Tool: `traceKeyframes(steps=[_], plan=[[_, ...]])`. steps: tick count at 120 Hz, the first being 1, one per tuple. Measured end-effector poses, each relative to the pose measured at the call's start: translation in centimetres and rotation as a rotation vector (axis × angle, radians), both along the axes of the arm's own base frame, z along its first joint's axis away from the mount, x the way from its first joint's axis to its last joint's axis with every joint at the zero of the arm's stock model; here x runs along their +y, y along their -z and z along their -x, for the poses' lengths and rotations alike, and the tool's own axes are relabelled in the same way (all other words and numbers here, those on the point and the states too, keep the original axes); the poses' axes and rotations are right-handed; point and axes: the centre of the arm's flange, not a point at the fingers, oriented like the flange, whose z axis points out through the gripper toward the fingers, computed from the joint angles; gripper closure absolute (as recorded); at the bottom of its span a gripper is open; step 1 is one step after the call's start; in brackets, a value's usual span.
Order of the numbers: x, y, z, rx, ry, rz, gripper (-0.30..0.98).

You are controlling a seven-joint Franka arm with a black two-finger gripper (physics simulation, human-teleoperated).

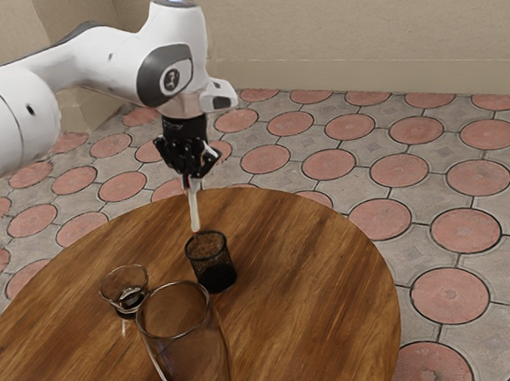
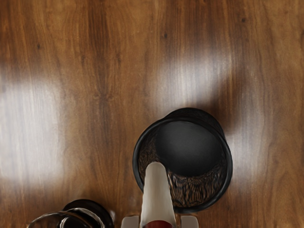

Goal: Take the marker out of the pen holder and place it to the left of the pen holder.

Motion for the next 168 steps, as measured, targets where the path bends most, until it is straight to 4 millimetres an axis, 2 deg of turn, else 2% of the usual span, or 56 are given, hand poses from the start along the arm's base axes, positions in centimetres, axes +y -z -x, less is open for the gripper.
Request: traceKeyframes(steps=[4, 8, 12, 15, 20, 25, 41, 46, 51, 57, 75, 86, 89, 92, 96, 100, 104, 108, 110, 113, 116, 120, 127, 136, 168], plan=[[0.5, -2.2, 0.6, -0.019, -0.008, 0.005, 0.76], [1.1, -3.3, 0.9, -0.024, -0.017, 0.004, 0.76], [2.0, -3.3, 1.0, -0.013, -0.026, -0.018, 0.77], [3.0, -2.6, 0.9, 0.006, -0.035, -0.048, 0.77], [4.5, -0.7, 0.6, 0.047, -0.042, -0.109, 0.77], [5.6, 2.1, 0.1, 0.1, -0.036, -0.18, 0.77], [7.2, 11.8, -0.7, 0.286, 0.019, -0.39, 0.78], [7.8, 14.0, -0.7, 0.331, 0.027, -0.426, 0.78], [8.5, 15.5, -0.8, 0.36, 0.03, -0.447, 0.78], [9.0, 16.0, -0.9, 0.373, 0.029, -0.454, 0.77], [8.2, 15.3, -1.4, 0.366, 0.039, -0.444, 0.43], [7.7, 14.7, -1.7, 0.357, 0.047, -0.431, 0.28], [7.5, 14.0, -1.7, 0.347, 0.046, -0.419, 0.25], [7.3, 12.4, -1.6, 0.323, 0.04, -0.389, 0.22], [5.6, 8.0, -1.3, 0.255, 0.052, -0.32, 0.19], [3.5, 2.6, -0.4, 0.175, 0.072, -0.234, 0.16], [2.6, -4.1, 1.7, 0.087, 0.086, -0.143, 0.14], [2.5, -10.7, 5.2, 0.002, 0.105, -0.065, 0.12], [2.9, -13.1, 7.1, -0.028, 0.11, -0.037, 0.11], [3.9, -15.1, 9.8, -0.049, 0.105, -0.007, 0.1], [5.1, -16.0, 11.8, -0.058, 0.093, 0.007, 0.09], [6.7, -16.7, 13.2, -0.064, 0.072, 0.016, 0.08], [9.3, -16.8, 14.2, -0.062, 0.037, 0.024, 0.06], [11.7, -17.0, 14.9, -0.06, 0.009, 0.027, 0.04], [13.2, -18.9, 15.8, -0.041, 0.022, -0.03, 0.01]])
